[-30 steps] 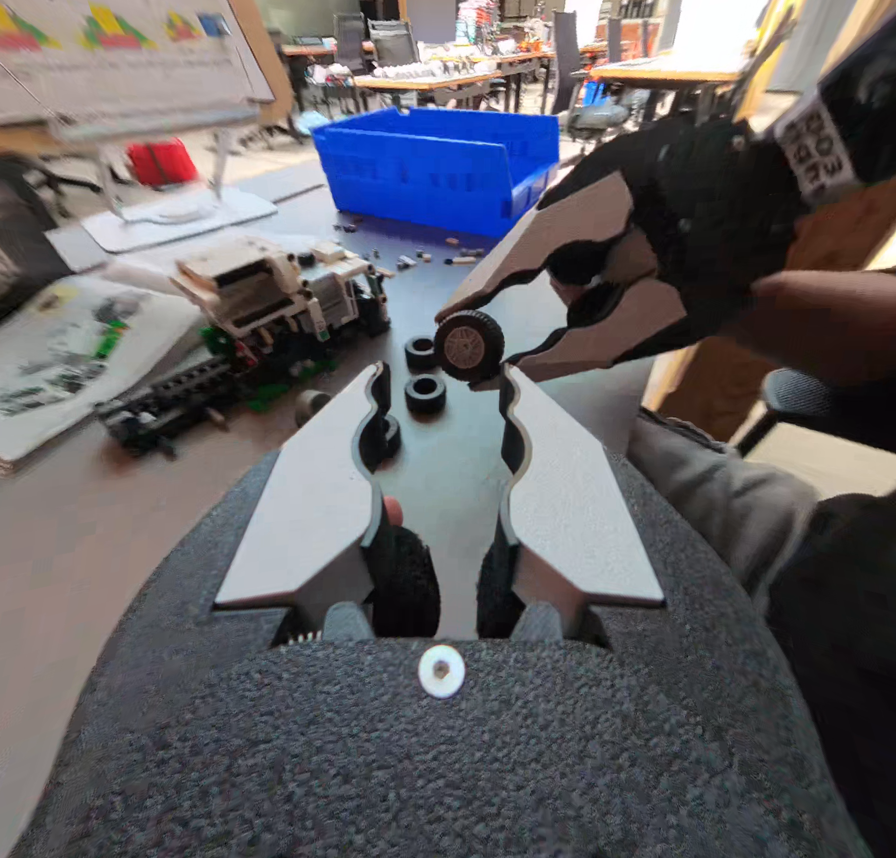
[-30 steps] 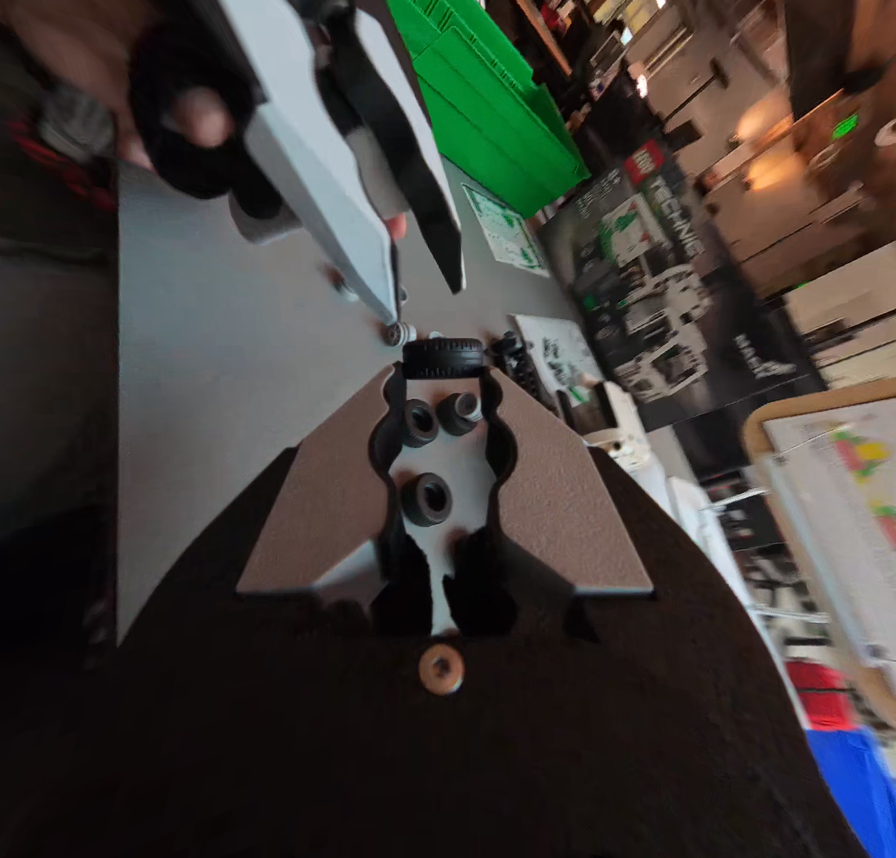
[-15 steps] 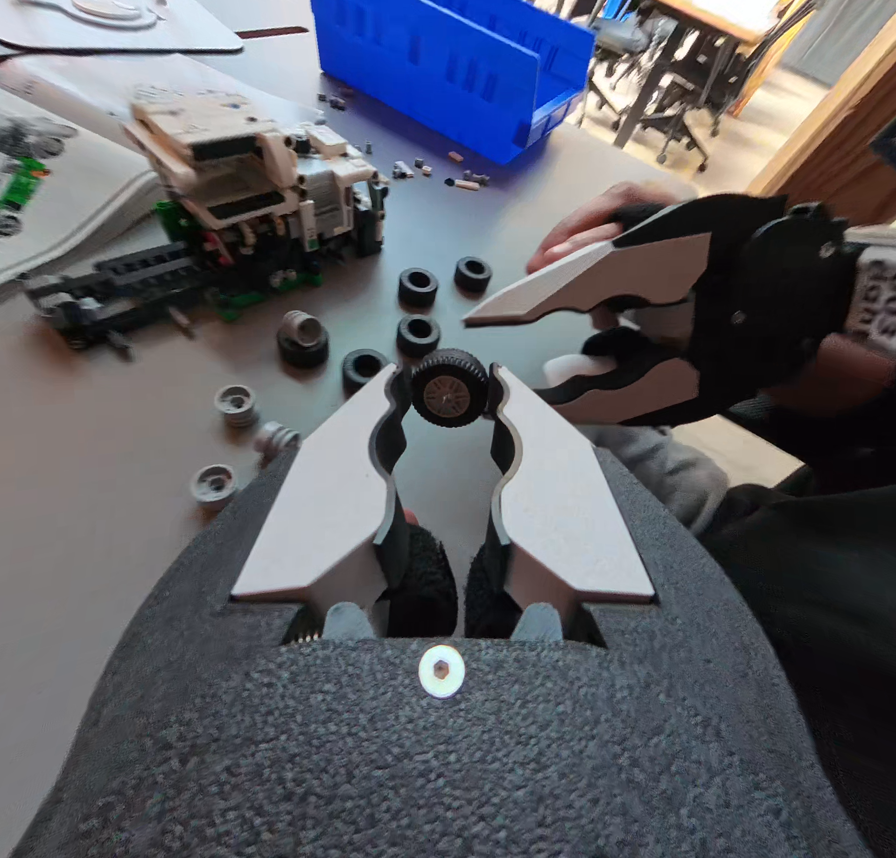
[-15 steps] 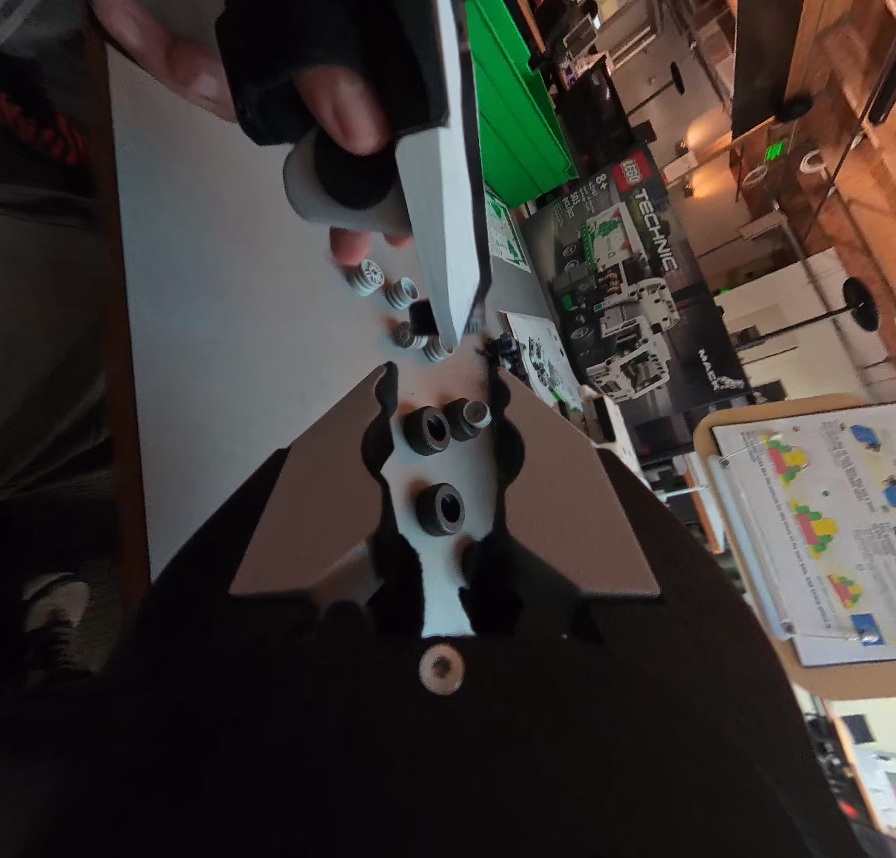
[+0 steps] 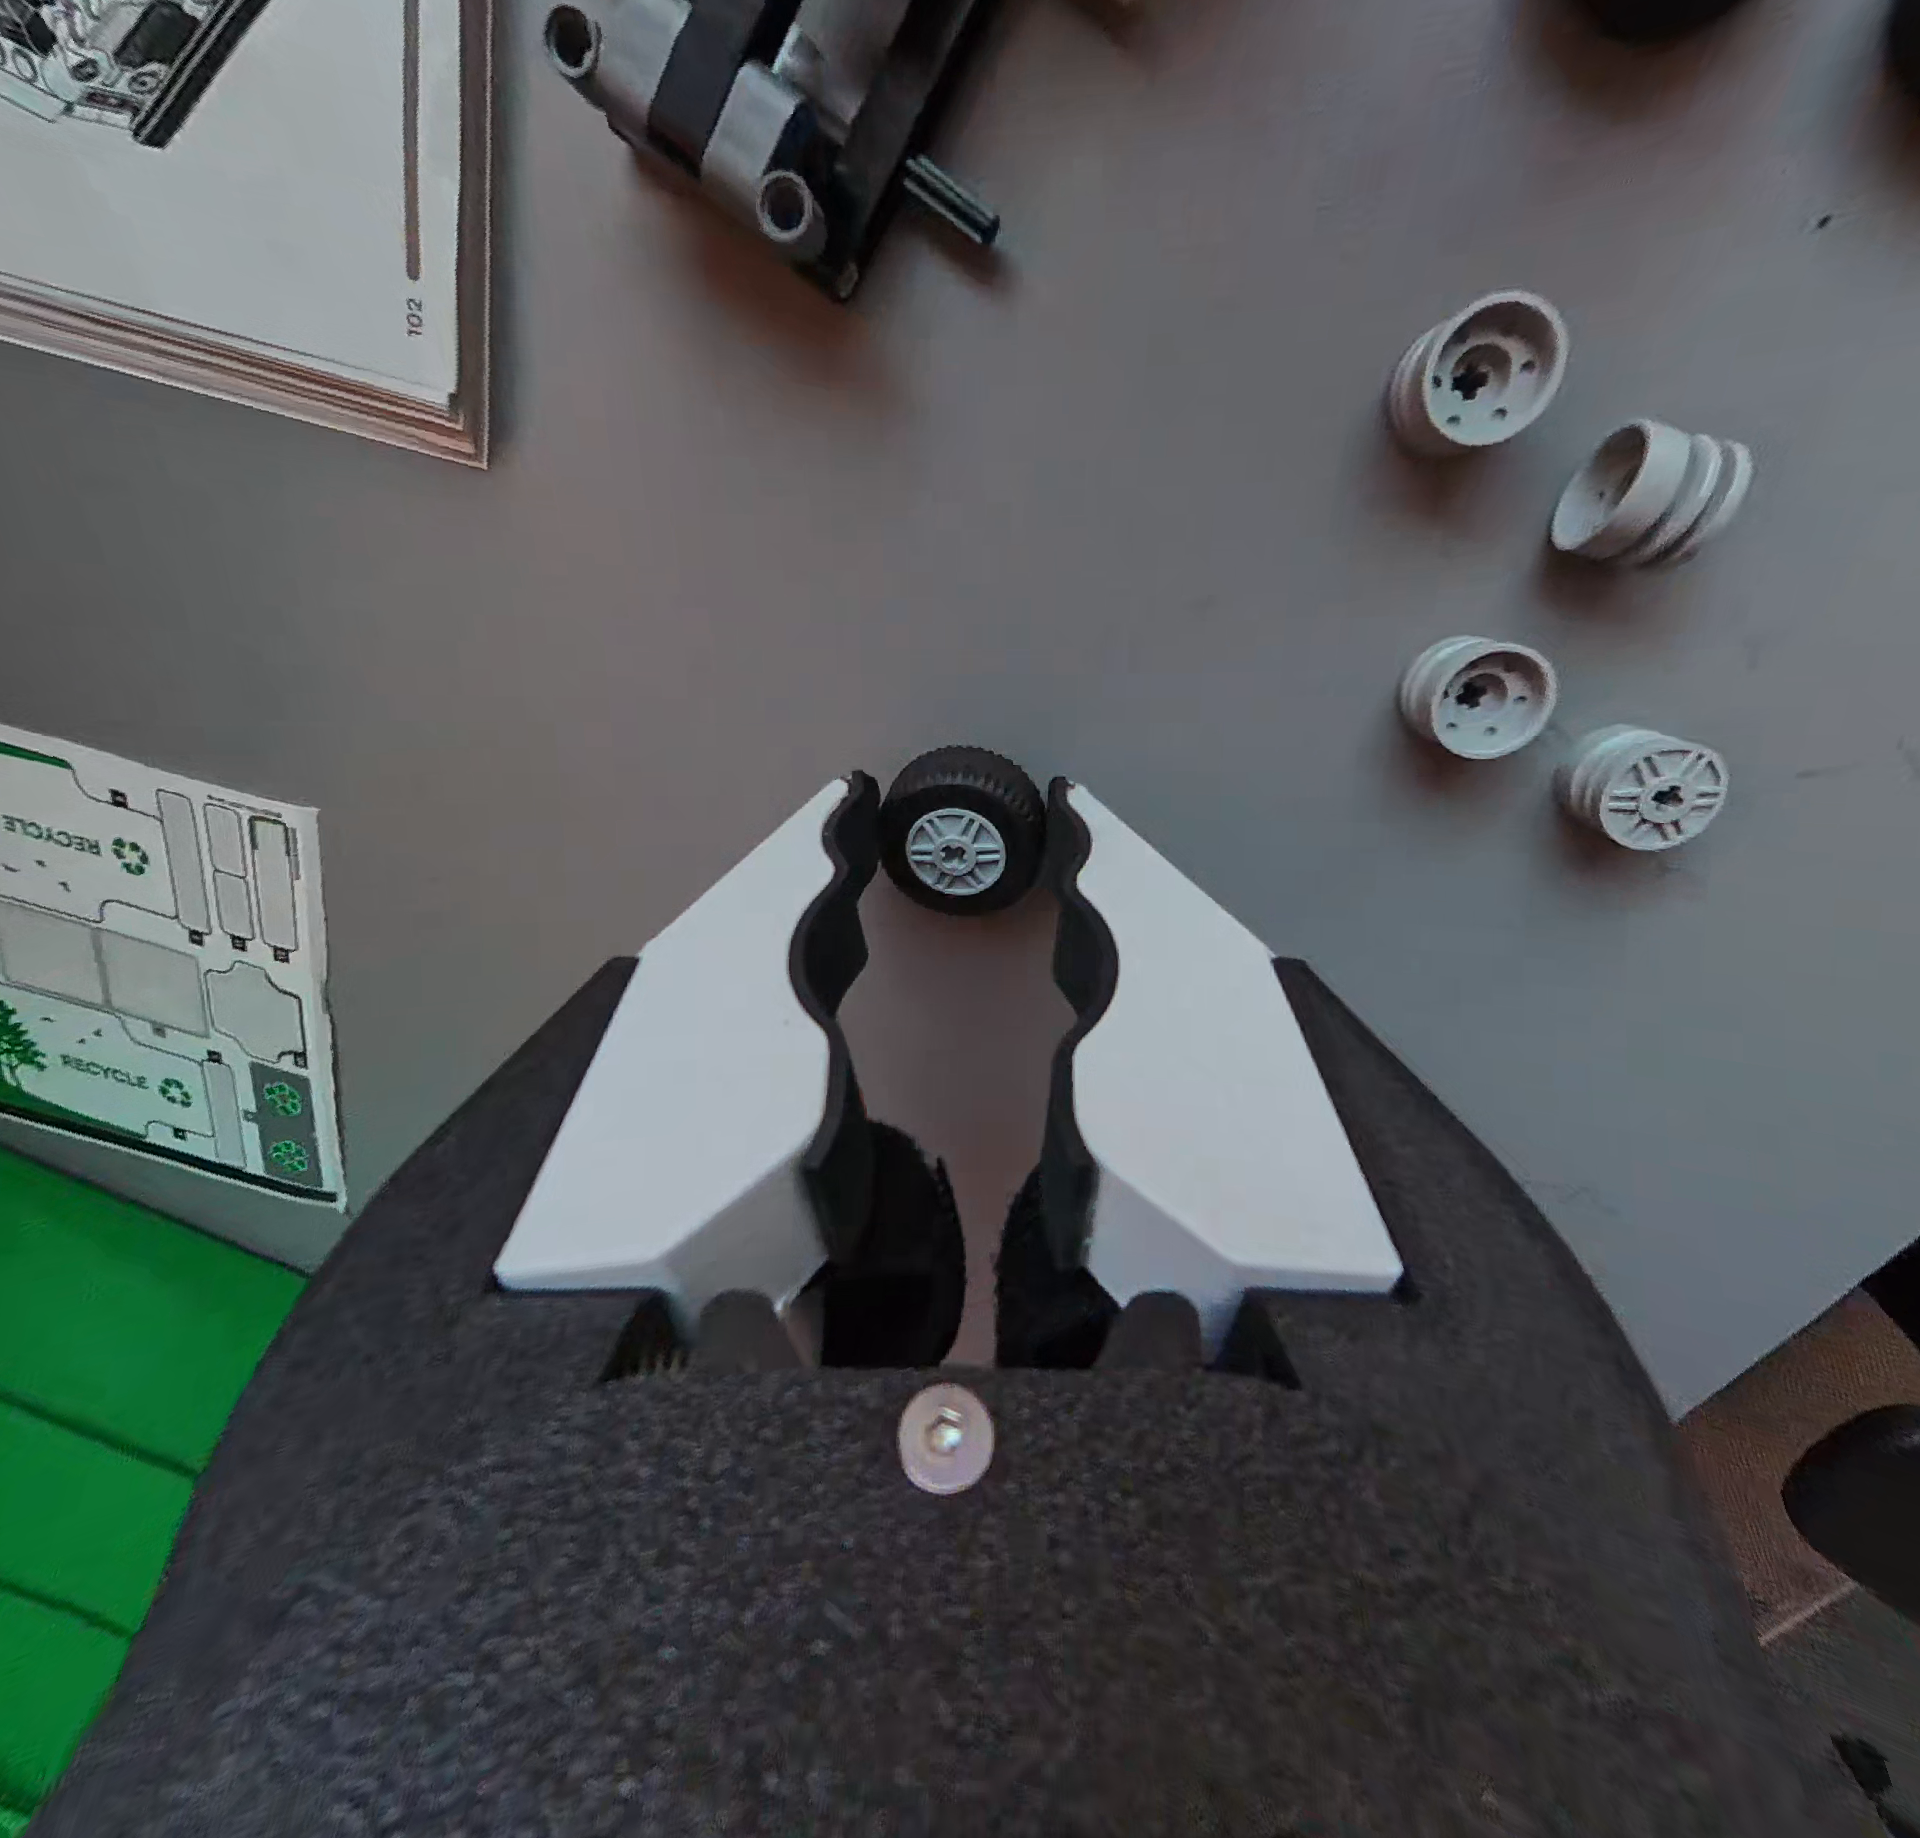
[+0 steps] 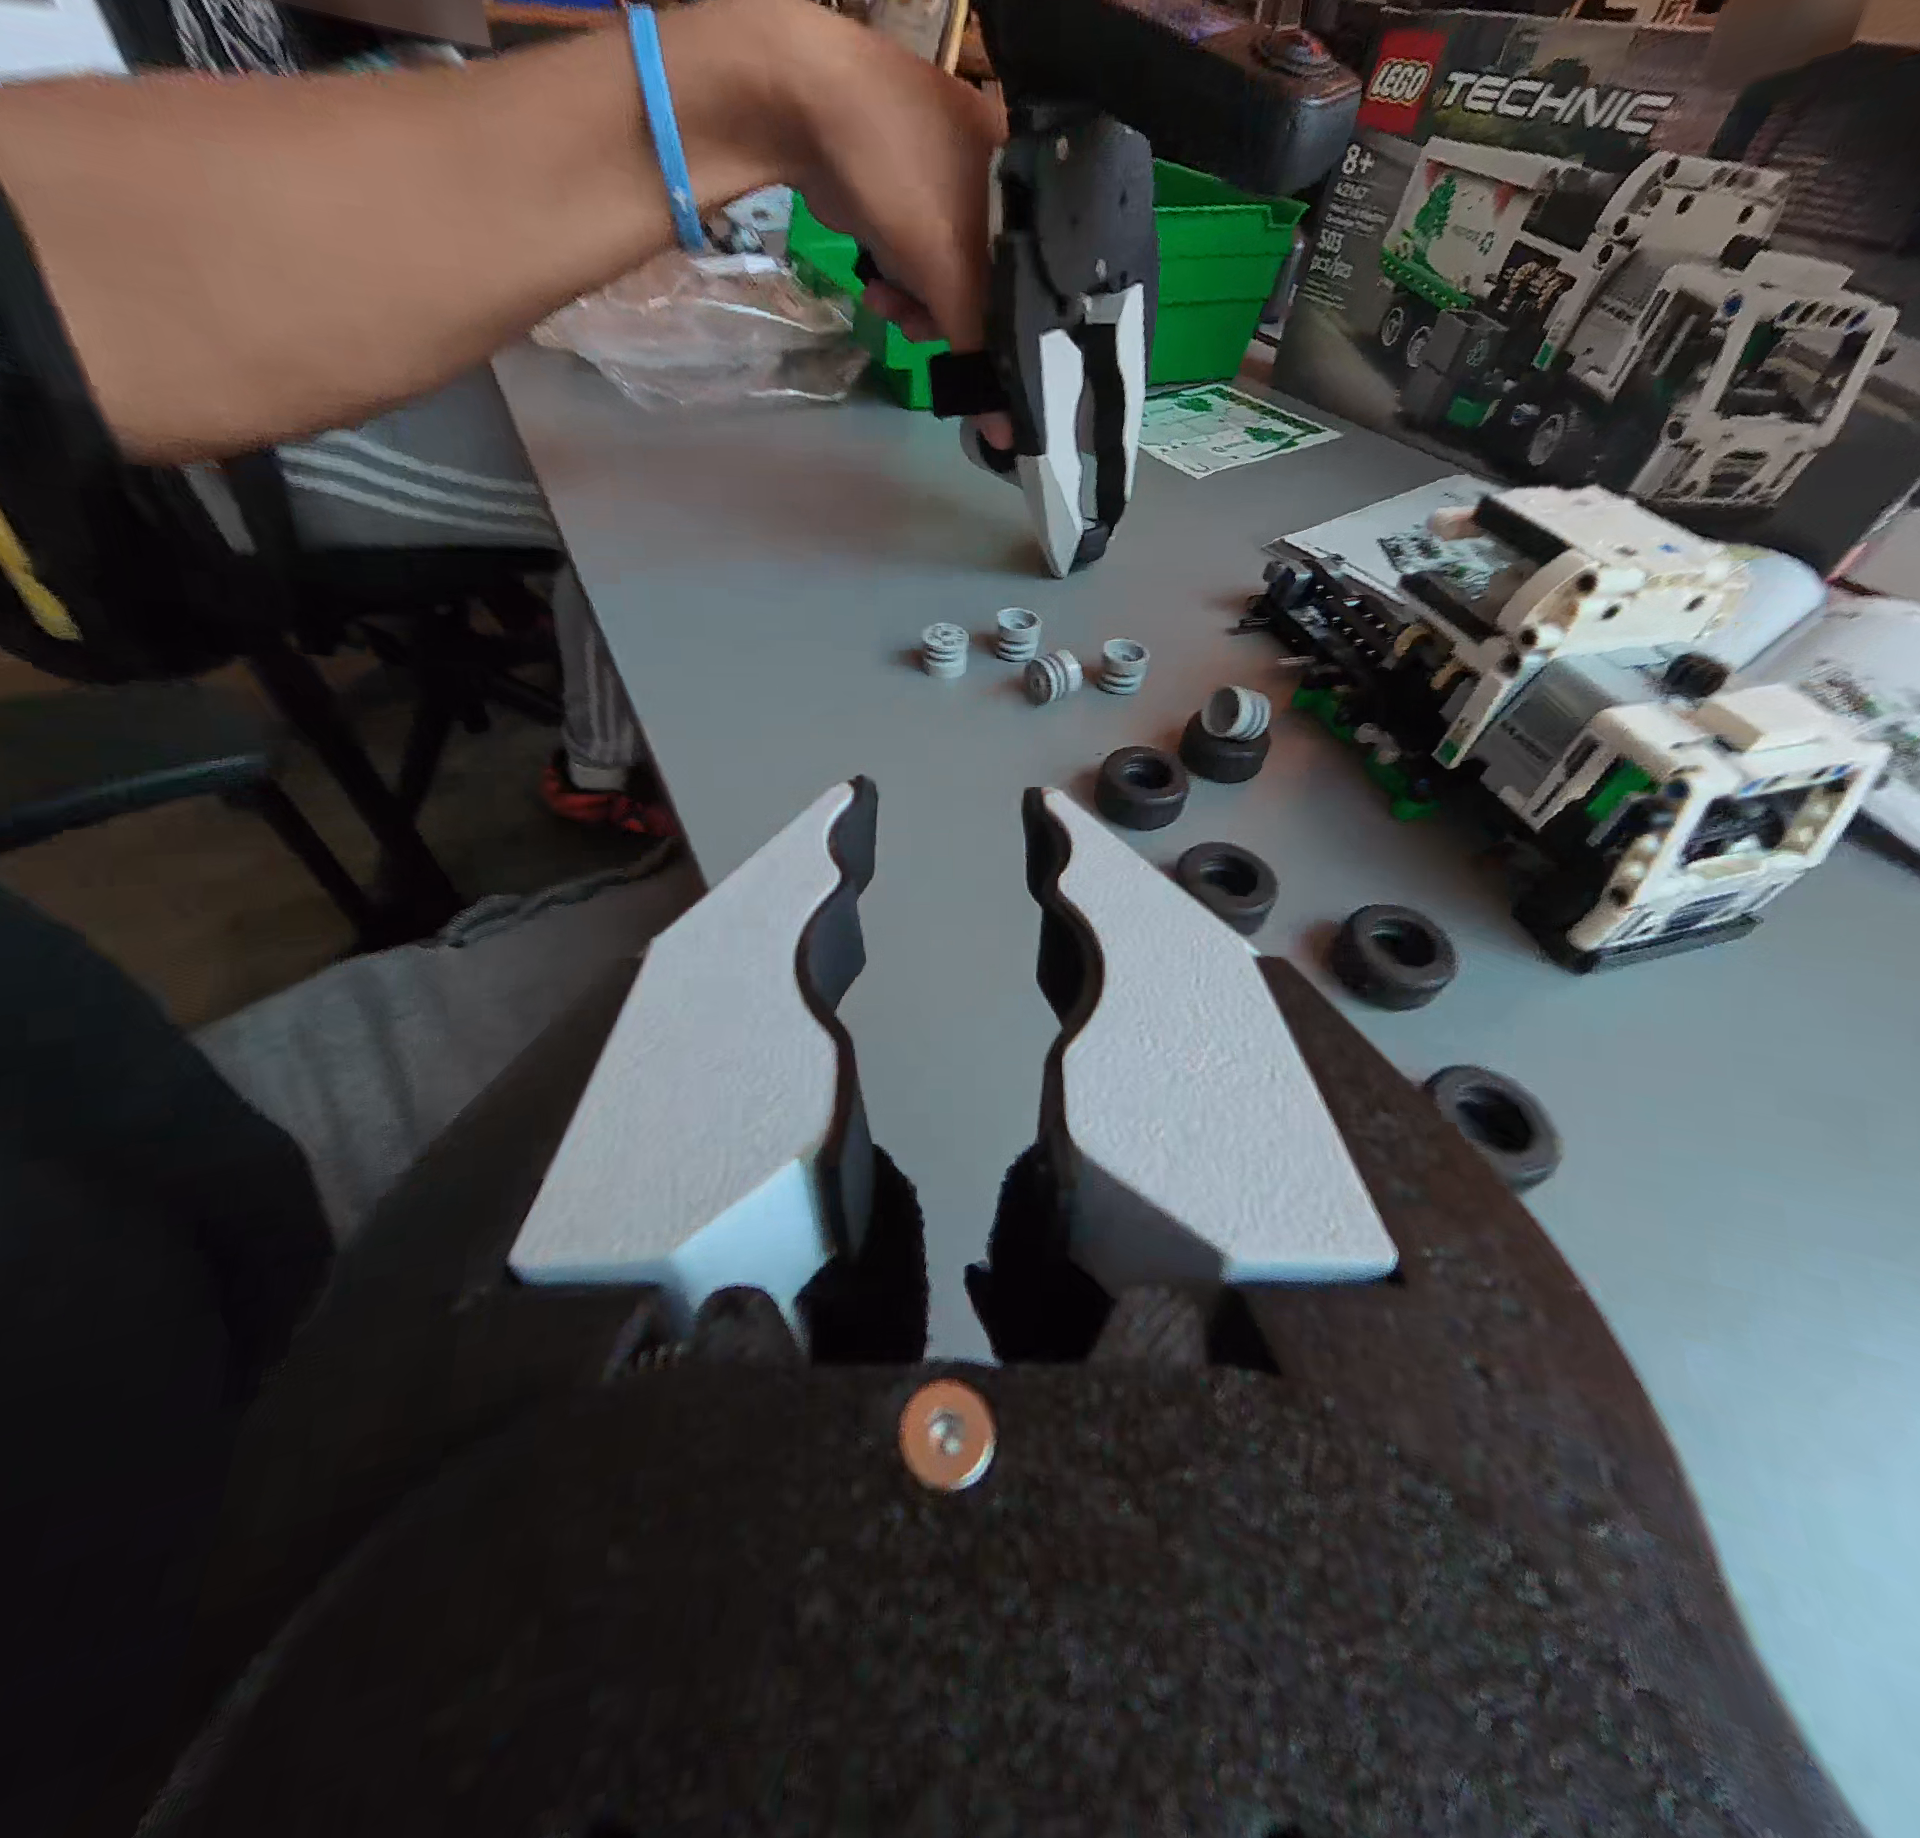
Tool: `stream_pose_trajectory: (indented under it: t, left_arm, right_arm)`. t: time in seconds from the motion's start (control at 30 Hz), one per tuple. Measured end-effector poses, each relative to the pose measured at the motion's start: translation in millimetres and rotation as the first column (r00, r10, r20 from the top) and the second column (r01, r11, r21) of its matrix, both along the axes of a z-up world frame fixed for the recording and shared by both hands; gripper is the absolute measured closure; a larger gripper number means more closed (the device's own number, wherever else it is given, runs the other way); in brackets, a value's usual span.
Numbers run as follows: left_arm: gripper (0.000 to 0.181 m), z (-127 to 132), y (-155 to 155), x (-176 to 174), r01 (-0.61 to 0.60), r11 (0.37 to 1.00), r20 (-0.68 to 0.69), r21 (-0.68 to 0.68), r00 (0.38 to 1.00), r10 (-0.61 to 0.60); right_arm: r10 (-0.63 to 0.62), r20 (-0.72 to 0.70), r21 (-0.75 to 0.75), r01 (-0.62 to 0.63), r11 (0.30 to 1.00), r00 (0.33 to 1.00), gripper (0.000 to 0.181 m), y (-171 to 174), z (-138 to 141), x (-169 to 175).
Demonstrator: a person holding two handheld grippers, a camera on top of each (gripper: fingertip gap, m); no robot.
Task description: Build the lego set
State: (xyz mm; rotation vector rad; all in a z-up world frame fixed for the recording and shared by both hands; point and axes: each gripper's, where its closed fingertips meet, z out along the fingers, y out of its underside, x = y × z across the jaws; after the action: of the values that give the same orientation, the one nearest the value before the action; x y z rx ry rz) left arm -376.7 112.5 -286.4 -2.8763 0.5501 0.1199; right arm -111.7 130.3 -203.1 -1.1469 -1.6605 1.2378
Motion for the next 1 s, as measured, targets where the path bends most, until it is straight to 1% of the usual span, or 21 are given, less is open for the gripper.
stream_pose_trajectory:
  t: [0.03,0.1,0.17,0.2,0.27,0.3,0.33,0.37,0.4,0.43,0.47,0.5,0.53,0.6,0.63,0.73,0.83,0.93,1.0]
  left_arm:
    - [0.15,-1,1,2,-0.001,1.0,0.021,0.003,1.0,0.001]
    - [0.141,0,3,2,-0.008,1.0,0.025,0.017,1.0,0.008]
    - [0.132,5,4,-1,-0.021,0.999,0.0,0.047,1.0,0.021]
    - [0.131,10,4,-2,-0.039,0.996,0.002,0.075,0.999,0.039]
    - [0.132,31,6,-2,-0.1,0.974,0.034,0.201,0.995,0.095]
    - [0.135,46,5,0,-0.14,0.946,0.067,0.292,0.99,0.126]
    - [0.137,61,3,5,-0.183,0.9,0.113,0.396,0.982,0.15]
    - [0.14,76,-1,15,-0.227,0.835,0.181,0.502,0.971,0.155]
    - [0.143,88,-8,30,-0.273,0.758,0.263,0.592,0.955,0.138]
    - [0.142,94,-18,49,-0.322,0.687,0.342,0.652,0.933,0.112]
    - [0.139,95,-30,69,-0.36,0.628,0.404,0.69,0.911,0.078]
    - [0.141,92,-41,87,-0.391,0.583,0.445,0.712,0.894,0.057]
    - [0.144,85,-52,103,-0.419,0.551,0.467,0.722,0.882,0.058]
    - [0.15,68,-68,129,-0.457,0.531,0.492,0.714,0.867,0.084]
    - [0.15,62,-72,138,-0.469,0.522,0.493,0.713,0.864,0.102]
    - [0.151,55,-76,149,-0.471,0.504,0.468,0.724,0.872,0.143]
    - [0.152,53,-72,140,-0.462,0.492,0.43,0.738,0.884,0.186]
    - [0.152,48,-60,123,-0.442,0.506,0.381,0.741,0.897,0.224]
    - [0.153,44,-50,115,-0.454,0.519,0.398,0.724,0.89,0.223]
  right_arm:
    - [0.014,-0.009,-0.064,-0.015,0.998,1.0,0.153,-4,1,8]
    - [0.037,-0.032,-0.168,-0.042,0.985,0.999,0.153,-13,2,25]
    - [0.029,-0.035,-0.214,-0.036,0.976,0.999,0.153,-15,-1,40]
    - [0.016,-0.037,-0.217,-0.024,0.976,0.999,0.152,-15,-4,46]
    - [-0.023,-0.046,-0.216,0.012,0.976,0.999,0.145,-12,-9,57]
    - [-0.032,-0.052,-0.223,0.019,0.975,0.998,0.142,-12,-9,62]
    - [-0.041,-0.061,-0.224,0.027,0.974,0.997,0.139,-10,-8,65]
    - [-0.062,-0.076,-0.217,0.044,0.975,0.995,0.138,-7,-5,68]
    - [-0.086,-0.097,-0.207,0.064,0.976,0.992,0.135,-2,-1,69]
    - [-0.113,-0.111,-0.206,0.088,0.974,0.987,0.135,4,2,70]
    - [-0.136,-0.116,-0.221,0.108,0.969,0.984,0.135,8,4,71]
    - [-0.15,-0.117,-0.237,0.119,0.964,0.982,0.135,13,4,72]
    - [-0.174,-0.106,-0.259,0.142,0.955,0.979,0.133,18,2,72]
    - [-0.205,-0.046,-0.302,0.182,0.936,0.978,0.129,27,-8,68]
    - [-0.199,-0.009,-0.319,0.186,0.929,0.98,0.128,28,-12,66]
    - [-0.179,0.028,-0.309,0.179,0.934,0.983,0.129,31,-12,53]
    - [-0.155,0.098,-0.243,0.175,0.954,0.983,0.135,40,-16,32]
    - [-0.144,0.168,-0.152,0.17,0.974,0.975,0.137,57,-20,2]
    - [-0.11,0.172,-0.116,0.131,0.984,0.979,0.142,64,-17,-21]
